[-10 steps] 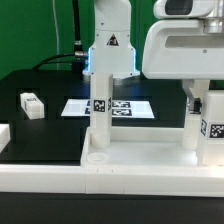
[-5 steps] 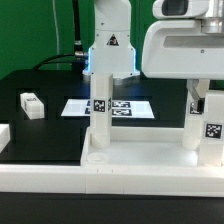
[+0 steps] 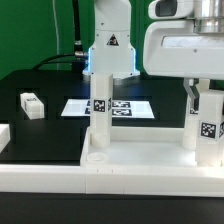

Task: Assemble desk

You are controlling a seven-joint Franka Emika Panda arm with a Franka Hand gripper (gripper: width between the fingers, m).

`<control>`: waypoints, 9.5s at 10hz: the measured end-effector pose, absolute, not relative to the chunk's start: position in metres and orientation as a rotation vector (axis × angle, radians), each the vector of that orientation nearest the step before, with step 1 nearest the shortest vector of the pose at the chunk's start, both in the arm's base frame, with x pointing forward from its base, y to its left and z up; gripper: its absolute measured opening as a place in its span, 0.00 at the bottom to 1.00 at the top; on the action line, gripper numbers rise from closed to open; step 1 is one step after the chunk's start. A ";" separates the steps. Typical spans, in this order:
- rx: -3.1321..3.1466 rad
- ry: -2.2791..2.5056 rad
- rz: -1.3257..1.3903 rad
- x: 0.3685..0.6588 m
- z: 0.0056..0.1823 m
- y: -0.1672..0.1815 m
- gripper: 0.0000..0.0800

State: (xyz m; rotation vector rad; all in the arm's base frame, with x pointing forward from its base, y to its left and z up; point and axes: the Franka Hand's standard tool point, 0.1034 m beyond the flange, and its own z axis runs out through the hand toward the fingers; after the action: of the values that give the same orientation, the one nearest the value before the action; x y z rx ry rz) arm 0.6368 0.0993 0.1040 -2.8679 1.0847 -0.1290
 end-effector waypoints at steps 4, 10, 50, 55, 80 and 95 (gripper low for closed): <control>-2.579 1.598 -0.081 0.635 0.103 0.101 0.36; -2.436 1.805 -0.065 0.634 0.103 0.103 0.56; -2.993 0.819 -0.162 0.604 0.135 0.056 0.81; -3.019 0.729 -0.183 0.607 0.144 0.015 0.81; -3.257 -0.167 -0.186 0.506 0.078 -0.183 0.81; -3.244 -0.539 -0.099 0.454 0.058 -0.216 0.81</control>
Offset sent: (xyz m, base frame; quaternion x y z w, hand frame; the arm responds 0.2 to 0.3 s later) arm -0.0121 0.0036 -0.0069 0.0079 -0.0291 0.2194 0.9752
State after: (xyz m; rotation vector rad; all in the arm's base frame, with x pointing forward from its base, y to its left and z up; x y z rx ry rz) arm 0.4535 -0.2159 0.0582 -3.2439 -0.5394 -0.0995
